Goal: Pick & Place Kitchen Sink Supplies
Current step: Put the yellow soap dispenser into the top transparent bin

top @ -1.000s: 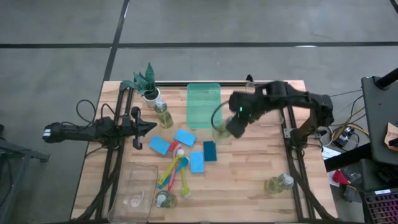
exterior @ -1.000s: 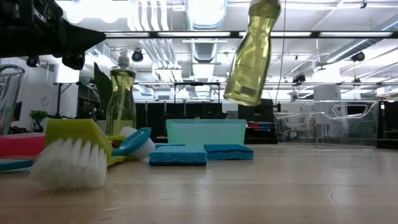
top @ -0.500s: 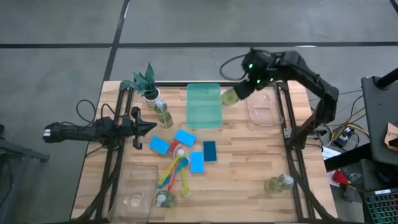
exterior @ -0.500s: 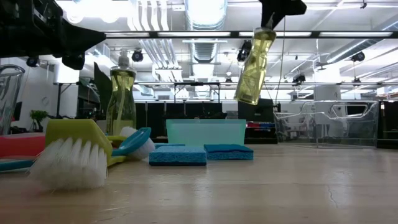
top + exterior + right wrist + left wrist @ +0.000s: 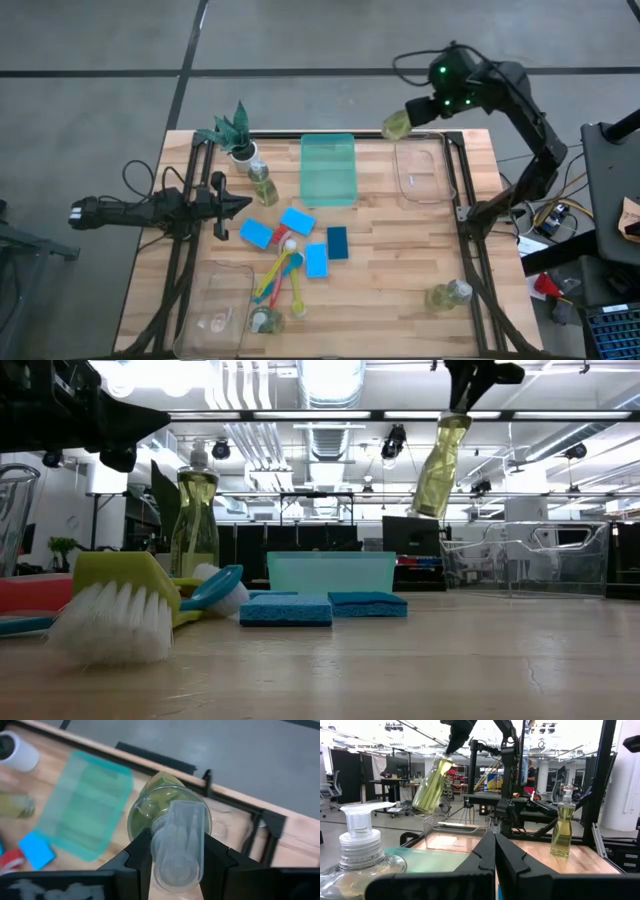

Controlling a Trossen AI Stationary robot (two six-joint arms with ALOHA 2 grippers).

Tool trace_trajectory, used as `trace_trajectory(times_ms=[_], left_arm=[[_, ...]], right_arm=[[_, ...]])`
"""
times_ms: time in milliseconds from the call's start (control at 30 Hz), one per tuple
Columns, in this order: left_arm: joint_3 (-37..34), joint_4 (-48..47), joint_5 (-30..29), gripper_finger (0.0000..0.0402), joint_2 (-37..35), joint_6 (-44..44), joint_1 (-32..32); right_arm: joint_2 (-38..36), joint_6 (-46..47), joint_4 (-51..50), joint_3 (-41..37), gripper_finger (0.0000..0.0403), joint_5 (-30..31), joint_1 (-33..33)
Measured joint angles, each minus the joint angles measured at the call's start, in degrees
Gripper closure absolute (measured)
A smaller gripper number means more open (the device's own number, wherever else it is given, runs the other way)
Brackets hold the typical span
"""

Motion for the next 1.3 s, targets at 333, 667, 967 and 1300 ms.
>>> trace_trajectory(times_ms=[333,667,967,1300], left_arm=[[0.0,0.0,0.0,0.0399,0.0,0.0,0.0],[0.0,0.0,0.0,0.0399,0.0,0.0,0.0],[0.0,0.0,0.0,0.0399,0.0,0.0,0.0],[0.0,0.0,0.0,0.0399,0.0,0.0,0.0]], right_arm=[[-4.4,-0.2,0.0,-7.3,0.0294,0.1,-4.8],[-7.6,-0.7,0.0,-18.8,0.0294,-2.0,-7.7],[-7.6,-1.6,0.1,-26.9,0.0294,-1.9,-10.7],[-5.4,-3.0,0.2,-28.8,0.0294,-1.9,-13.1]])
